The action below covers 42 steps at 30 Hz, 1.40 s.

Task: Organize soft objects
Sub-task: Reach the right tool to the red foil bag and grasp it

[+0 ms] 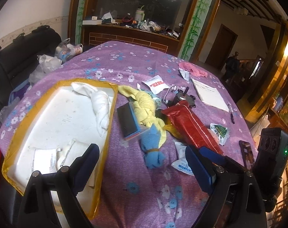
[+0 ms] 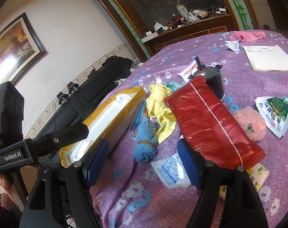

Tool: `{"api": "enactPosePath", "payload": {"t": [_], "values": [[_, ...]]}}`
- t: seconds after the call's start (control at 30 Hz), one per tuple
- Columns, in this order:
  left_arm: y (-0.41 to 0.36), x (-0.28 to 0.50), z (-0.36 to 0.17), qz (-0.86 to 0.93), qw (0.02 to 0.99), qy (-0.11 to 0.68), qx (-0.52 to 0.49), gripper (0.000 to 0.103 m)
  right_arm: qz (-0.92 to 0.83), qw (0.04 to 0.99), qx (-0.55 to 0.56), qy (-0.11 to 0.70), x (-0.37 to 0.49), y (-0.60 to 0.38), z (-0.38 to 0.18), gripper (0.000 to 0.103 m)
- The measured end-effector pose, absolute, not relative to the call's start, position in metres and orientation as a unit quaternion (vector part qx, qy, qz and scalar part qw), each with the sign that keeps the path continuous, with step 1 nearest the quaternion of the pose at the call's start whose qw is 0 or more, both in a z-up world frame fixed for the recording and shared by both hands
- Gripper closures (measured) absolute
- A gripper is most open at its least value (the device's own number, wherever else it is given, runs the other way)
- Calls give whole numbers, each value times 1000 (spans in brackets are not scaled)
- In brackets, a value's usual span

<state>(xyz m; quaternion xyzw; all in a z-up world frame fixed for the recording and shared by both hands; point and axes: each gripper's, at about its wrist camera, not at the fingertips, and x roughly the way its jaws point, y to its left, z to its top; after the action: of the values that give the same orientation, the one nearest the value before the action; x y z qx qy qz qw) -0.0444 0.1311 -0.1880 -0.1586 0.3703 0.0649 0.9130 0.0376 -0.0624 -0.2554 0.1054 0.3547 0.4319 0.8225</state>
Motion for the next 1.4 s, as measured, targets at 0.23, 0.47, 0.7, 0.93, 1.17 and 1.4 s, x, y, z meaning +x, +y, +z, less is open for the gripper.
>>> {"api": "enactPosePath", "payload": {"t": [0.23, 0.47, 0.7, 0.93, 1.17, 1.4], "values": [[134, -45, -195, 62, 908, 375, -177, 9, 432, 828, 110, 341, 35, -73, -251, 29], [128, -45, -198, 49, 908, 378, -172, 9, 397, 847, 138, 325, 55, -93, -236, 29], [121, -44, -205, 44, 907, 389, -158, 9, 308, 881, 53, 354, 96, -75, -239, 29], [118, -39, -211, 43, 904, 398, -151, 9, 313, 869, 46, 381, 105, -66, -267, 29], [110, -24, -220, 40, 898, 412, -147, 9, 324, 864, 57, 381, 104, -65, -268, 35], [101, -17, -224, 40, 897, 420, -133, 9, 321, 861, 75, 387, 107, -71, -270, 69]]}}
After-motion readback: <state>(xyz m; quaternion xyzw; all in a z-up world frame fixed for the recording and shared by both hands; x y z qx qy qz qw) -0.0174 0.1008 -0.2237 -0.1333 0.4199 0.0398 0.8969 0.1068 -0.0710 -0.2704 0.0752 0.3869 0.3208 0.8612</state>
